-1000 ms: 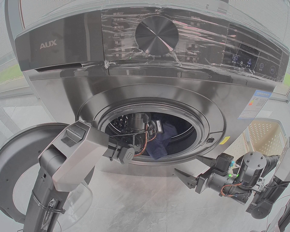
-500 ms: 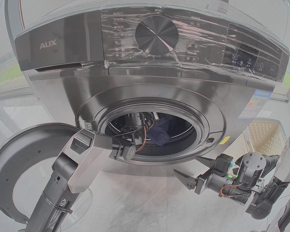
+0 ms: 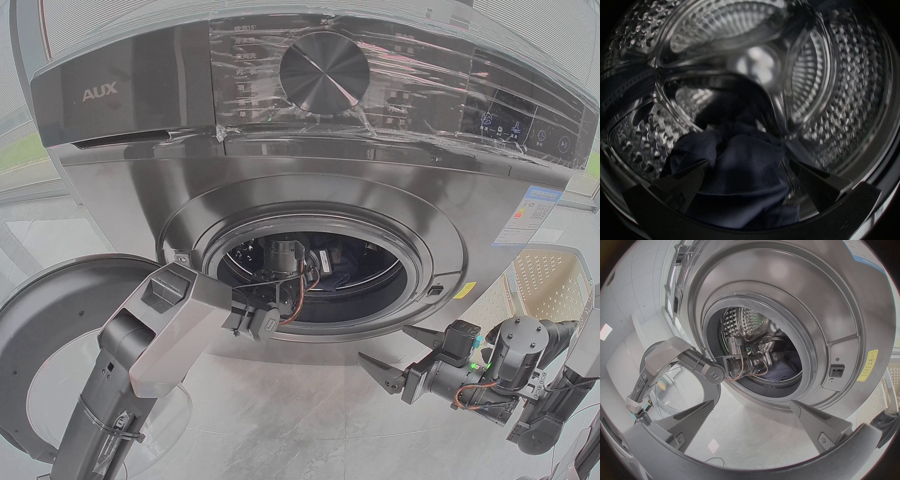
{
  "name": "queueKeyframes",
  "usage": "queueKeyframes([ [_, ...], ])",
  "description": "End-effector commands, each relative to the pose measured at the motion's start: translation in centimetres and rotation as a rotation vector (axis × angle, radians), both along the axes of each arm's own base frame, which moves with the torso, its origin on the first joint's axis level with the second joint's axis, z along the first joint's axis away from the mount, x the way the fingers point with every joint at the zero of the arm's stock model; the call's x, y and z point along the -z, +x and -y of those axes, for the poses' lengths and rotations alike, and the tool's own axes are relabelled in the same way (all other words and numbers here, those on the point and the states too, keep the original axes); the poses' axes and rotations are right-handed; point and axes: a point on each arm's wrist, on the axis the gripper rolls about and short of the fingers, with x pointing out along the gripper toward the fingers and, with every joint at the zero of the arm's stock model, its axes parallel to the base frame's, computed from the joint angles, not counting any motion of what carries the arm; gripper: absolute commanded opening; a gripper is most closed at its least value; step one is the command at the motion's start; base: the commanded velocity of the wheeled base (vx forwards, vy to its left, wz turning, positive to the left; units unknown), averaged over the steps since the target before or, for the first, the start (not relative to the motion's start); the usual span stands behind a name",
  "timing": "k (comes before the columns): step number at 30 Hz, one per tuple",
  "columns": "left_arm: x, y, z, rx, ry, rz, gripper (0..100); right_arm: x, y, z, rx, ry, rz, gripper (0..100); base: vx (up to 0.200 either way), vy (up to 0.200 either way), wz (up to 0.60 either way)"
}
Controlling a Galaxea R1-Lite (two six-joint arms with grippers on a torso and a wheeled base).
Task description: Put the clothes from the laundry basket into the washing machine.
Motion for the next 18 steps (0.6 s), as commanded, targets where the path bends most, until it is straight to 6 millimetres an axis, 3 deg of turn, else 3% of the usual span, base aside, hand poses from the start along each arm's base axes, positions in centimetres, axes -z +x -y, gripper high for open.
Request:
queueKeyframes([
  [1, 0.9, -2.4, 0.2, 0.067, 0.108, -0.095, 100, 0.2, -0.1, -0.2, -0.008, -0.003, -0.006, 100, 0.000, 0.000, 0.00],
  [5, 3.2, -2.4, 0.3, 0.071, 0.144, -0.132, 100, 0.2, -0.1, -0.2, -0.008, -0.003, -0.006, 100, 0.000, 0.000, 0.00],
  [10, 4.2, -2.1, 0.3, 0.070, 0.162, -0.131, 100, 0.2, -0.1, -0.3, -0.008, -0.002, -0.004, 100, 0.000, 0.000, 0.00],
  [11, 4.2, -2.0, 0.2, 0.069, 0.162, -0.130, 0, 0.2, -0.1, -0.3, -0.008, -0.002, -0.004, 100, 0.000, 0.000, 0.00],
  [18, 2.4, -1.2, 0.8, 0.060, 0.108, -0.063, 0, 0.1, 0.0, -0.3, -0.008, -0.001, -0.003, 100, 0.000, 0.000, 0.00],
])
